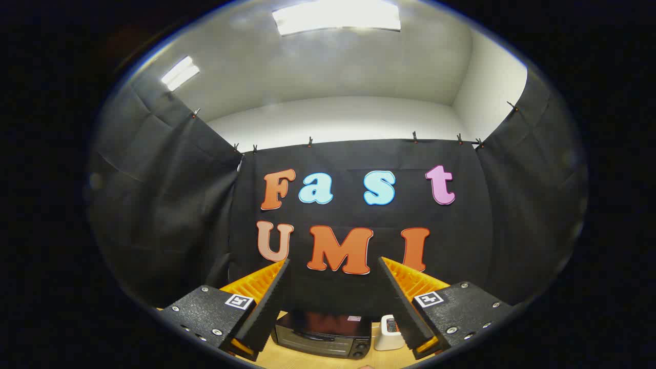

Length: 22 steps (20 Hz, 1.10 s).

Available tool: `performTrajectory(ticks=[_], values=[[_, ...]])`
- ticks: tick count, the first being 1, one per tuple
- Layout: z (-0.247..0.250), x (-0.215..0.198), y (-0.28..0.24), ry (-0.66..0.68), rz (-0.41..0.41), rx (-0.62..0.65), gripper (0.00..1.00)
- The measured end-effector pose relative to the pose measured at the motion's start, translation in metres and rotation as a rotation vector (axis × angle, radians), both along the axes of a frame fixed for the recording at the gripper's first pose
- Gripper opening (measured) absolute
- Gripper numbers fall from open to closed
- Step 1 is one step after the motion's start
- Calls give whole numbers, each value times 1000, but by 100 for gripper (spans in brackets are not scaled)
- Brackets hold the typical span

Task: Open the toaster oven, put the food inside, and close the toaster oven door.

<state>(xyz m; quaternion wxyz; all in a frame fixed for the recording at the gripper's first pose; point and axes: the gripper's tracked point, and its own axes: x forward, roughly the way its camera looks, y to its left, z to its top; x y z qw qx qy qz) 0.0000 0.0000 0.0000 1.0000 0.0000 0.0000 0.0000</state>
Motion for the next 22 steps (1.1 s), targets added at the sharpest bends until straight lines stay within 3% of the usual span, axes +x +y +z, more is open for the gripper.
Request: performTrajectory(ticks=[22], values=[[-52, 26, 10, 83, 14, 36, 98]])
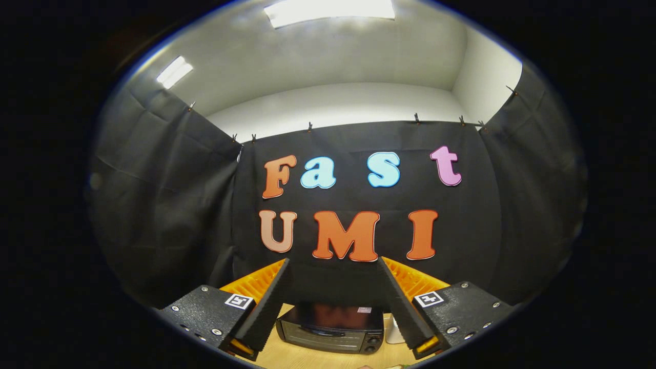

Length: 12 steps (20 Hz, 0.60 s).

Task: Open the toaster oven, put the food inside, and close the toaster oven door.

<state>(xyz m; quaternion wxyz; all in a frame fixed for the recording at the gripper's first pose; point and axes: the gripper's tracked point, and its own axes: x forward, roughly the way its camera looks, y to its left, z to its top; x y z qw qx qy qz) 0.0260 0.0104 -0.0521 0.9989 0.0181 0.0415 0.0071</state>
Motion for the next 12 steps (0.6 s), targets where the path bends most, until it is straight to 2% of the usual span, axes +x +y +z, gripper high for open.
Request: performTrajectory(ticks=[12], values=[[-140, 51, 30, 153, 14, -41, 99]])
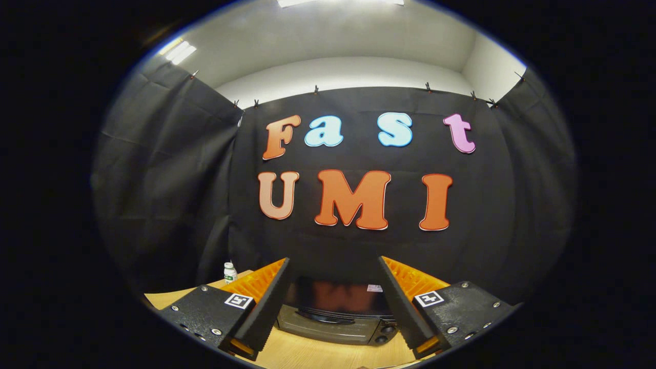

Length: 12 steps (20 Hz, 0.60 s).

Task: Open the toaster oven, put the food inside, and close the toaster oven door.

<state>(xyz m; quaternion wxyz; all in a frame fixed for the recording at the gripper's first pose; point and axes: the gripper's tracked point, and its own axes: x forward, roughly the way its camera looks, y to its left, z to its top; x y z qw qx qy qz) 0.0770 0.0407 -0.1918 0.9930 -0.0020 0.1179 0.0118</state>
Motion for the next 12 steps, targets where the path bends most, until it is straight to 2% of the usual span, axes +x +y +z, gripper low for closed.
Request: performTrajectory(ticks=[12], values=[[-159, 42, 21, 204, -28, 9, 99]])
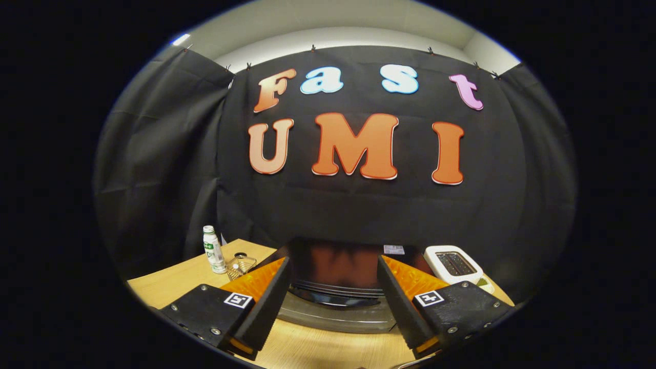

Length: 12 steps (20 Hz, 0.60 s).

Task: Open the toaster oven, put the food inside, and close the toaster oven door.

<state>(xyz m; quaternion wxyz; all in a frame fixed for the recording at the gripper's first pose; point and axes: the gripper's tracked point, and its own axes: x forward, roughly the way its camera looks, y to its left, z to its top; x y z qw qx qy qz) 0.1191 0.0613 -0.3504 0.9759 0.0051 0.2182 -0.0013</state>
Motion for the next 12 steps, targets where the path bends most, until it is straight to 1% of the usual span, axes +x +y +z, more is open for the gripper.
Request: performTrajectory(ticks=[6, 12], values=[[-47, 10, 4, 71, -41, -5, 99], [-72, 14, 2, 103, -86, -29, 99]])
